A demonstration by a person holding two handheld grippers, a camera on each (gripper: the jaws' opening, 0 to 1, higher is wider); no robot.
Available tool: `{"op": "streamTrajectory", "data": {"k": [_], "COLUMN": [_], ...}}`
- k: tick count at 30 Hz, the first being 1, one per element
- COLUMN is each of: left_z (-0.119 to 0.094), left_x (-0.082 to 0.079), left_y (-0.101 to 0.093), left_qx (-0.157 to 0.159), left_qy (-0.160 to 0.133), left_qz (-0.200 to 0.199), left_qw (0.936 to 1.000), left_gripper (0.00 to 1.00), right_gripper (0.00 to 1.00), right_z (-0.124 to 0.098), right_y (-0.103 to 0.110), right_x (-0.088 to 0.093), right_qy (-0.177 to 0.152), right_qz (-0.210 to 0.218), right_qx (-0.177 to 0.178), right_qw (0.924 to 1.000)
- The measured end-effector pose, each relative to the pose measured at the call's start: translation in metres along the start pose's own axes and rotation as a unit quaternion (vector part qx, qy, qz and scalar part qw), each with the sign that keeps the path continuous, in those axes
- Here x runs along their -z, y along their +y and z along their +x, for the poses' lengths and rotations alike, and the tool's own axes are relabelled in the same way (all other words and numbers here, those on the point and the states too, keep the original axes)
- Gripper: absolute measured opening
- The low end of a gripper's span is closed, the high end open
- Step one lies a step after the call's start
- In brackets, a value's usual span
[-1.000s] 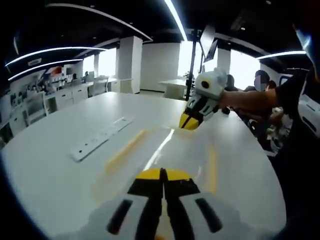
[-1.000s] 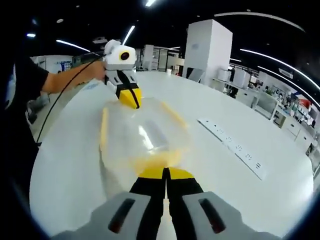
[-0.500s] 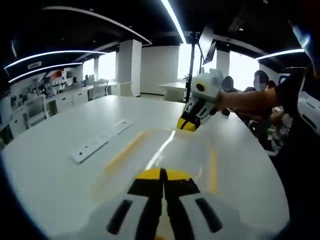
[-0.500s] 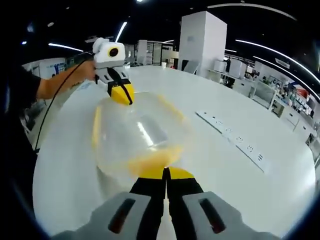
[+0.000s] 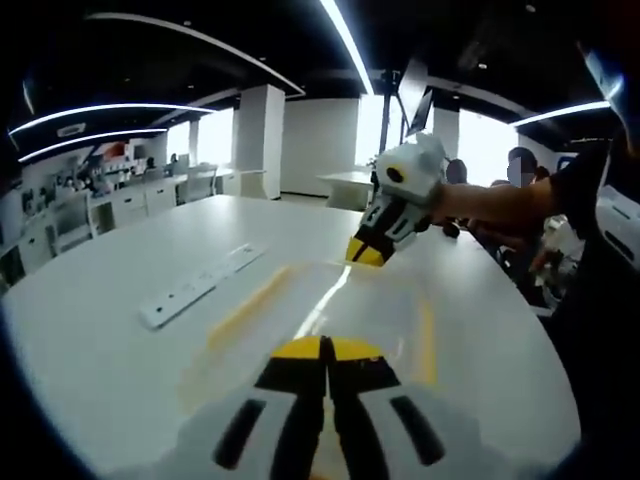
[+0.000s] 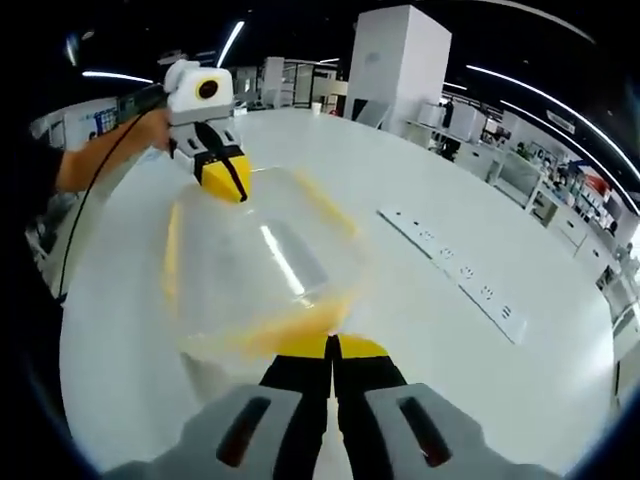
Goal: Snap each plastic latch of the storage box into its locked position after aligning the lid with the box until every specified latch is closed and the lid sits flush.
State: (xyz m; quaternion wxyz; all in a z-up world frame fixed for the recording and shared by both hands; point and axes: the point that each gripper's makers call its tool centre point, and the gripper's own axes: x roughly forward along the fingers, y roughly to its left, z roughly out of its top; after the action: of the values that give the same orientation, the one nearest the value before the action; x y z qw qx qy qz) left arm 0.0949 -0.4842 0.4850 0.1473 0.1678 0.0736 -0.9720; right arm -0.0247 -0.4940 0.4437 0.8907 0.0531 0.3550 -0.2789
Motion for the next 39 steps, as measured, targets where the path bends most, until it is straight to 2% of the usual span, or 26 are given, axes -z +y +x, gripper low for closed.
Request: {"op": "streamTrajectory", "data": {"k": [3,5,10,17,19,20,26,28,33,39], "left_z": [0.000,0.000,-0.001,-0.001,0.000,0.000,-0.001,0.000,-0.001,0.000], "left_x": [0.000,0.000,0.001,0.000,0.000,0.000,0.001,0.002,0.002,0.003], "left_y": [-0.001,0.000,0.001,0.001,0.001,0.001,0.001,0.001,0.001,0.002], "left_qx": [0.000,0.000,0.002,0.006,0.006,0.005,0.007,0.006,0.003,0.003], "left_qy": [0.006,0.007,-0.013,-0.024,-0.025,-0.024,-0.021,-0.017,-0.014,-0.012], "left_qz": [0.008,0.012,-0.004,0.004,0.007,0.007,0.003,-0.001,-0.006,-0.010], "left_qw": [1.0000,0.9999,0.9999,0.9997,0.9996,0.9997,0.9998,0.9998,0.9999,0.9999], "left_gripper": [0.00,0.00,0.00,0.00,0.00,0.00,0.00,0.00,0.00,0.00], "right_gripper": [0.00,0.00,0.00,0.00,0.00,0.00,0.00,0.00,0.00,0.00], "right_z": [0.002,0.001,0.003,0.005,0.005,0.005,0.006,0.006,0.006,0.007], "right_y": [0.000,0.001,0.009,0.012,0.012,0.013,0.011,0.010,0.010,0.008], "right_x": [0.003,0.005,0.009,0.010,0.010,0.009,0.009,0.009,0.008,0.008], "right_qy": [0.006,0.005,0.009,0.004,-0.001,-0.005,-0.005,-0.004,-0.001,-0.003], "right_qz": [-0.001,0.021,0.028,0.086,0.092,0.112,0.105,0.122,0.132,0.150], "right_qx": [0.001,-0.009,-0.020,-0.027,-0.028,-0.032,-0.034,-0.035,-0.024,-0.027], "right_qw": [1.0000,0.9997,0.9994,0.9959,0.9954,0.9932,0.9938,0.9919,0.9910,0.9884]}}
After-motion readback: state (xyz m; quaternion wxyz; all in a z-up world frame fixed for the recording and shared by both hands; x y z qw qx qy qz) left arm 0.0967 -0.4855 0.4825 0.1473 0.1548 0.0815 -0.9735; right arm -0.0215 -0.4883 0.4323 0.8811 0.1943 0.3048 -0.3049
